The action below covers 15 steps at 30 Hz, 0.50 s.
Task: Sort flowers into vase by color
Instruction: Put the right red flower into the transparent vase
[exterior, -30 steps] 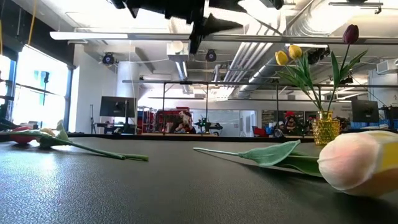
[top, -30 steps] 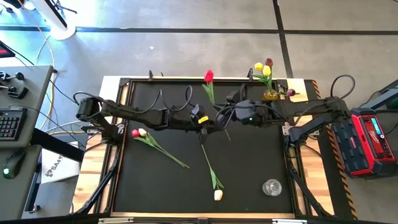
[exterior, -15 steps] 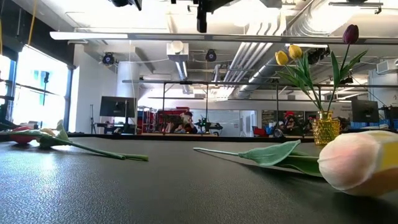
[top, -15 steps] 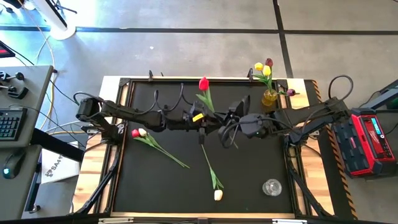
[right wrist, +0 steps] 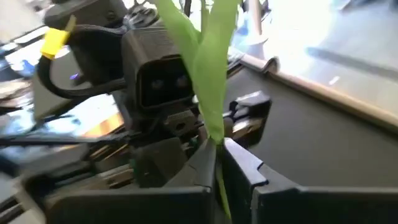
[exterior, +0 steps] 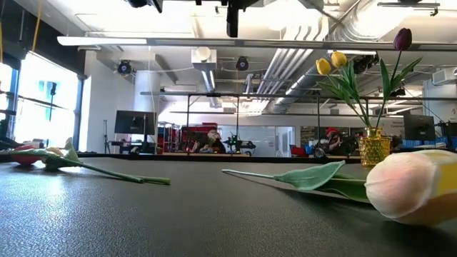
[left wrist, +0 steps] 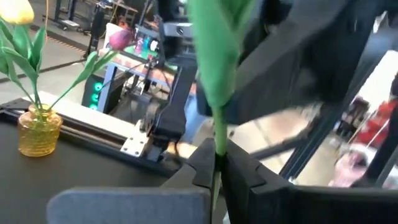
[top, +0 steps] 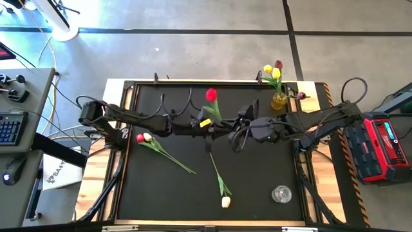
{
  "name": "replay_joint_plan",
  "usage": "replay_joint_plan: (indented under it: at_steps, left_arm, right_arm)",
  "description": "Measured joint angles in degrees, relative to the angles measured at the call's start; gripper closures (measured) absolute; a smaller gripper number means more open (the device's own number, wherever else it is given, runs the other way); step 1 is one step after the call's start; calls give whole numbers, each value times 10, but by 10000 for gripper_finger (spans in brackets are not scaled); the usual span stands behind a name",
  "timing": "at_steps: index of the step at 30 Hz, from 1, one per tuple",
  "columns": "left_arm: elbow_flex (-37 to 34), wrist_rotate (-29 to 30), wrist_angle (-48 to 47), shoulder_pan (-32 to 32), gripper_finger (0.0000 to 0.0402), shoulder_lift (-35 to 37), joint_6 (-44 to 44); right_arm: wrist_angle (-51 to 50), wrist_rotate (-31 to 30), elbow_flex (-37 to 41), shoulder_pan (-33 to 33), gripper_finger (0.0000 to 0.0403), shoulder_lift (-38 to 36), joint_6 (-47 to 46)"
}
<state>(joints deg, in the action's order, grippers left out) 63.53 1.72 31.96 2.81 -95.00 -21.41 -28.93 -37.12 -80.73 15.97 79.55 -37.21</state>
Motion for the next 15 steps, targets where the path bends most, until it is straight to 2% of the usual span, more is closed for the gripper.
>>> replay_joint_plan:
  at_steps: [4,11,15]
  left_arm:
    - [0,-4,-41,12,399,0,45]
    - [0,-66,-104,19,401,0,99]
    - [0,-74,-121,19,401,0,106]
  right_arm:
    - [-33,80,0,-14,352,-19,-19]
    - [-55,179,0,-21,265,-18,75]
    - [-35,241,0,-21,232,-1,116]
